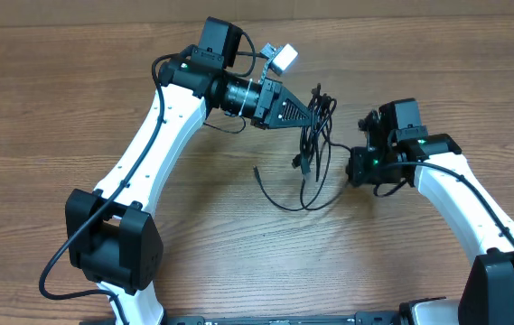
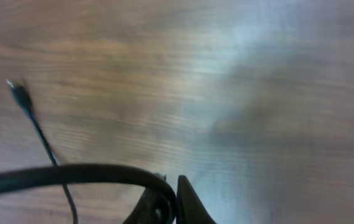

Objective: Untangle cables

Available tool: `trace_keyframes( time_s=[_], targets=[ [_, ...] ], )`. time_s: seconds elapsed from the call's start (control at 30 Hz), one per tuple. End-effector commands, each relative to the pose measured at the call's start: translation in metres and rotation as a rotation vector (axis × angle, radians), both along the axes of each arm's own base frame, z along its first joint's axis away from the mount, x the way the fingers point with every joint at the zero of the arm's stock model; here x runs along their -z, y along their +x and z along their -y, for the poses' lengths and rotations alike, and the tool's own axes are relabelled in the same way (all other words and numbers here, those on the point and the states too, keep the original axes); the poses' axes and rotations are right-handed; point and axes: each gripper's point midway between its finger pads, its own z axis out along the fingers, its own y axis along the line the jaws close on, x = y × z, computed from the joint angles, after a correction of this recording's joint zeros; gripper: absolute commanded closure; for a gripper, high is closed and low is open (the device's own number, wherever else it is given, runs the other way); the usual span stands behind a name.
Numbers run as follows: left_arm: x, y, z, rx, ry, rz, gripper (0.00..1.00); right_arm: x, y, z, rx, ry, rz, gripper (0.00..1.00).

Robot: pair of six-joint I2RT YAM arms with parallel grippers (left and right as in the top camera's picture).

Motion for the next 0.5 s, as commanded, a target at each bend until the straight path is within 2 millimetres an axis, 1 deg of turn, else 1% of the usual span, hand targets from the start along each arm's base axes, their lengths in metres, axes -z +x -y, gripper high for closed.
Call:
trace_keyframes(
  time_s=[0.0,0.07,0.1,0.13,0.17,0.23,0.4,0.47],
  targets=[
    [0.037,0.031,-0.019,-0.161,0.260,0.116,0.96,0.008,-0.014,0.009,0.074,-0.039,-0.080,0.96],
    [0.057,0.045,-0.035,-0.255,0.402,0.102,0.96,0.012,-0.026,0.019,0.085,-0.096,-0.128,0.96],
    [0.063,0.049,-0.041,-0.287,0.443,0.094,0.96,0.014,-0.031,0.025,0.099,-0.127,-0.149,0.96],
    [0.070,0.057,-0.054,-0.336,0.496,0.081,0.96,0.016,-0.039,0.037,0.147,-0.189,-0.184,0.96],
    [0.071,0.061,-0.060,-0.359,0.510,0.072,0.96,0.017,-0.044,0.046,0.187,-0.232,-0.204,0.96],
    [0.071,0.067,-0.071,-0.390,0.511,0.054,0.96,0.017,-0.049,0.056,0.229,-0.277,-0.224,0.96],
    [0.068,0.075,-0.087,-0.435,0.485,0.005,0.96,0.017,-0.051,0.057,0.301,-0.277,-0.240,0.96],
    [0.063,0.074,-0.086,-0.423,0.451,-0.009,0.96,0.017,-0.050,0.057,0.349,-0.269,-0.245,0.96]
  ],
)
